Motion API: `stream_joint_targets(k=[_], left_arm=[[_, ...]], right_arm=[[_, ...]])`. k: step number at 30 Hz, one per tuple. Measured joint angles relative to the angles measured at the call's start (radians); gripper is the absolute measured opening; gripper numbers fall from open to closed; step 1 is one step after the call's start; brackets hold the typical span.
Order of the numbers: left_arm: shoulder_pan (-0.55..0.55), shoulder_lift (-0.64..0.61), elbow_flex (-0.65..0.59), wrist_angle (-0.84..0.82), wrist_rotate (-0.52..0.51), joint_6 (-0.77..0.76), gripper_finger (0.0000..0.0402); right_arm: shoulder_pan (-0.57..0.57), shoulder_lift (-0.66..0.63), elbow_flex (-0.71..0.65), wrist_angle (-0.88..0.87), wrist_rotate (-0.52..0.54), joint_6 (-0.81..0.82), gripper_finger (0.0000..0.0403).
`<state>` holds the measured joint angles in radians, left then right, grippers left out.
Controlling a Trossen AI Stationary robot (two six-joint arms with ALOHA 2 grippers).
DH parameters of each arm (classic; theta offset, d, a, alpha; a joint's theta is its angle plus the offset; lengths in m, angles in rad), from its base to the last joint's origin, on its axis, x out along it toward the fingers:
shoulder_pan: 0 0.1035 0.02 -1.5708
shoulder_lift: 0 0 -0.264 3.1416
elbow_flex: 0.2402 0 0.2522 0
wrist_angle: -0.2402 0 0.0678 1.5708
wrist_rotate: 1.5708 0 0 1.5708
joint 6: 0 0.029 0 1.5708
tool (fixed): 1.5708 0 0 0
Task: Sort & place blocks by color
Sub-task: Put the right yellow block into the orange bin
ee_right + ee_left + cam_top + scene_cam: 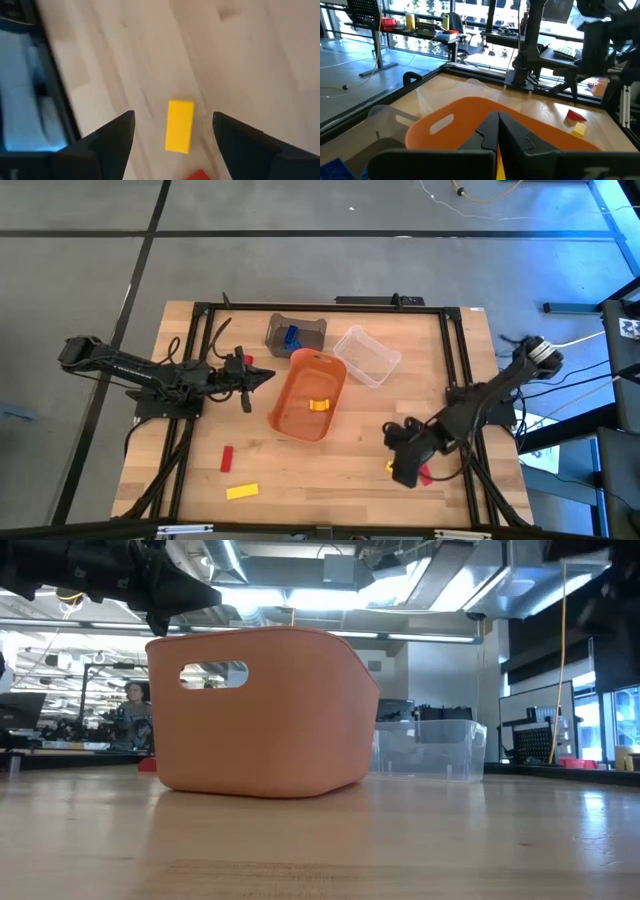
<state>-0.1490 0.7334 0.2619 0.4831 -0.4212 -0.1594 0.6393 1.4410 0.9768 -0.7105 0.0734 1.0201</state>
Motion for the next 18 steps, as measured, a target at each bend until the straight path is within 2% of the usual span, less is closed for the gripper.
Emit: stream_joint_targets(k=[8,14,18], left_arm=[[0.0,0.0,0.0,0.0,-0.001,0.005,0.0],[0.0,0.0,0.0,-0.003,-0.001,0.005,0.0],[0.0,0.0,0.0,-0.004,-0.001,0.005,0.0]], right_arm=[[0.006,0.152,0.0,-0.013,-0.077,0.152,0.0257],[0.007,0.223,0.0,-0.012,-0.147,0.156,0.0232],[0.007,0.252,0.0,0.02,-0.154,0.156,0.0224]])
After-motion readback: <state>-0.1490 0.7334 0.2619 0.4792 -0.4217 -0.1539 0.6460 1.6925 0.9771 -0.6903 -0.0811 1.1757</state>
